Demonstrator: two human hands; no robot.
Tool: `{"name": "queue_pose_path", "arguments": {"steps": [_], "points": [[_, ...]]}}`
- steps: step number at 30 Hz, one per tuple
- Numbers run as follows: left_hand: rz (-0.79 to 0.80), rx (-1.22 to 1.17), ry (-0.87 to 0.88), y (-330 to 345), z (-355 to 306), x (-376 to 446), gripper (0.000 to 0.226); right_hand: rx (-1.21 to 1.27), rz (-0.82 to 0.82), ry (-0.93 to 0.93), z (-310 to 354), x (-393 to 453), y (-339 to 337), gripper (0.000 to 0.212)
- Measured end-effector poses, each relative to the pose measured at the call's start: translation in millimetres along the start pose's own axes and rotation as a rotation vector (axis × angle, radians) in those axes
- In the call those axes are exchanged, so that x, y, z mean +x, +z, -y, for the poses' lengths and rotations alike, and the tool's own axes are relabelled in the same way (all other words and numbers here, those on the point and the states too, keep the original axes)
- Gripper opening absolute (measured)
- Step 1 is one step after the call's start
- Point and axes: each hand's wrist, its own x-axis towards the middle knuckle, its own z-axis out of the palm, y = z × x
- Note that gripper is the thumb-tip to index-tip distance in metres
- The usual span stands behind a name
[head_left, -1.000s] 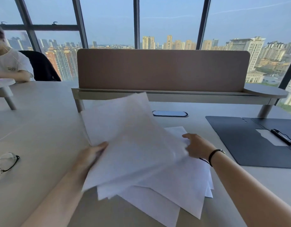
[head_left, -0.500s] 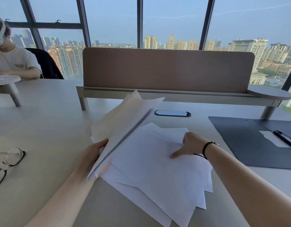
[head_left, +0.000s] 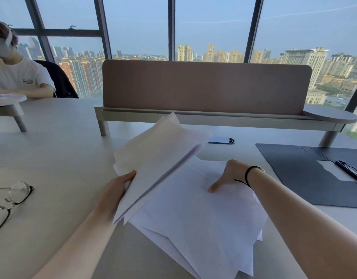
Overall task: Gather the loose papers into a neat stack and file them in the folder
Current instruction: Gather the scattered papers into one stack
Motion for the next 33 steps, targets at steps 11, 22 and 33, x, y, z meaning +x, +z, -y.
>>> {"name": "queue_pose_path", "arguments": {"steps": [11,22,33], "points": [[-0.016,0.017,-0.021,-2.0,2.1,0.4,0.032,-0.019,-0.023,0.01,10.9,11.0,5.3,0.116],[-0.044,0.036,0.018,5.2,-2.6,-6.1,0.031,0.06,0.05,0.014,12.4,-20.3,-9.2,0.07],[0.058,-0.11,0.096,16.4,-3.8,-20.8,0.022,0.692,-0.039,-0.275,-19.1,-44.8,23.2,0.019]]}}
